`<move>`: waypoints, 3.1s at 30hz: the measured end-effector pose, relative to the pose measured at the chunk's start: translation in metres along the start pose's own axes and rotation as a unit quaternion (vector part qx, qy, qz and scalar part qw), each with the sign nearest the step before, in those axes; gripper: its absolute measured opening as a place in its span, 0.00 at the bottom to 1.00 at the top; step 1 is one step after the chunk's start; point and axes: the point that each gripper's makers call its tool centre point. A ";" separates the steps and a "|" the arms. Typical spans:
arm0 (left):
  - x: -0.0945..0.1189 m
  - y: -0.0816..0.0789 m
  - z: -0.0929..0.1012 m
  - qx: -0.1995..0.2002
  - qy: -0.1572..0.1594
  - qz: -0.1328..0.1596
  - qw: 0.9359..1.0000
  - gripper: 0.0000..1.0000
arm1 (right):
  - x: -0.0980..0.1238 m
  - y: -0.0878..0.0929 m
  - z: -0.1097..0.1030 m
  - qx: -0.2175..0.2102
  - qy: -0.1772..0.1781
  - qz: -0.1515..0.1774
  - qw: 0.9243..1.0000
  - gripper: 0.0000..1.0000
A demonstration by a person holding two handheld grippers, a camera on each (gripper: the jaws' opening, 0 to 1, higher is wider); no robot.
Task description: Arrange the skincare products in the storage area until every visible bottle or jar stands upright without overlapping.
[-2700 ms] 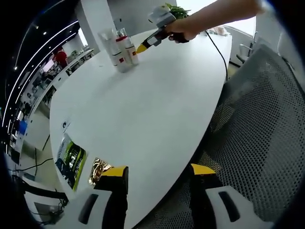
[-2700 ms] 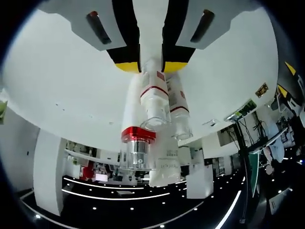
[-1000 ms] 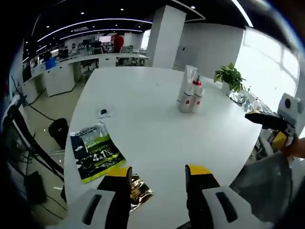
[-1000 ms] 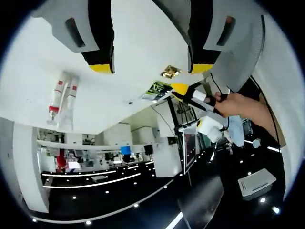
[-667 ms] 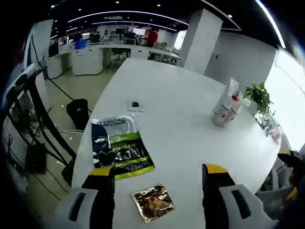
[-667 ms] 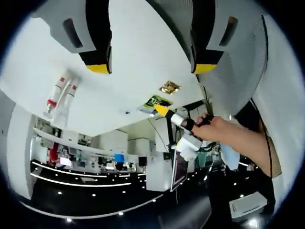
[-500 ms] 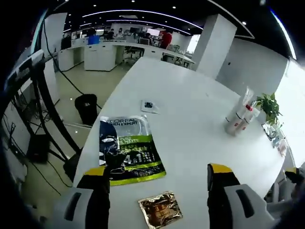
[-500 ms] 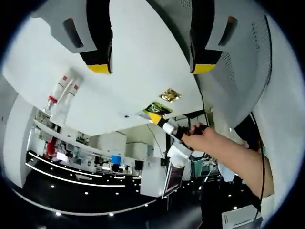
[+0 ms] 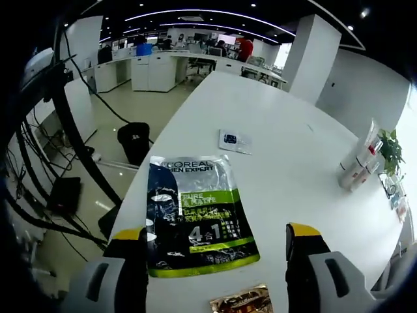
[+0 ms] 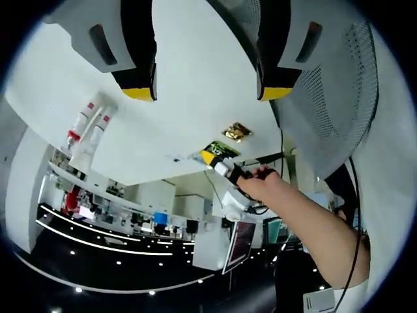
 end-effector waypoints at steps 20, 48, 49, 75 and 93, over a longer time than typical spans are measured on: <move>-0.032 -0.026 -0.012 -0.134 -0.062 0.004 0.989 0.87 | -0.008 0.009 -0.011 -0.036 -0.047 -0.016 0.998 0.56; -0.035 -0.015 0.013 -0.144 -0.003 -0.019 0.989 0.50 | -0.010 0.013 -0.028 -0.023 -0.084 -0.030 0.996 0.50; -0.034 -0.013 0.016 -0.149 0.000 -0.022 0.989 0.46 | -0.011 0.013 -0.029 -0.021 -0.086 -0.030 0.996 0.50; -0.017 0.008 0.034 -0.119 0.088 -0.082 0.986 0.06 | -0.012 0.015 -0.031 -0.005 -0.092 -0.039 0.995 0.46; 0.155 0.037 0.140 -0.114 0.317 0.059 0.940 0.06 | -0.005 -0.005 -0.022 0.031 -0.042 0.005 0.999 0.46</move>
Point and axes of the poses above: the point that each gripper's makers call its tool centre point, and the gripper's own axes: x roughly backward along the fingers, z roughly to its right, y roughly out of its underside, and after that the axes turned 12 degrees about x, right-handed
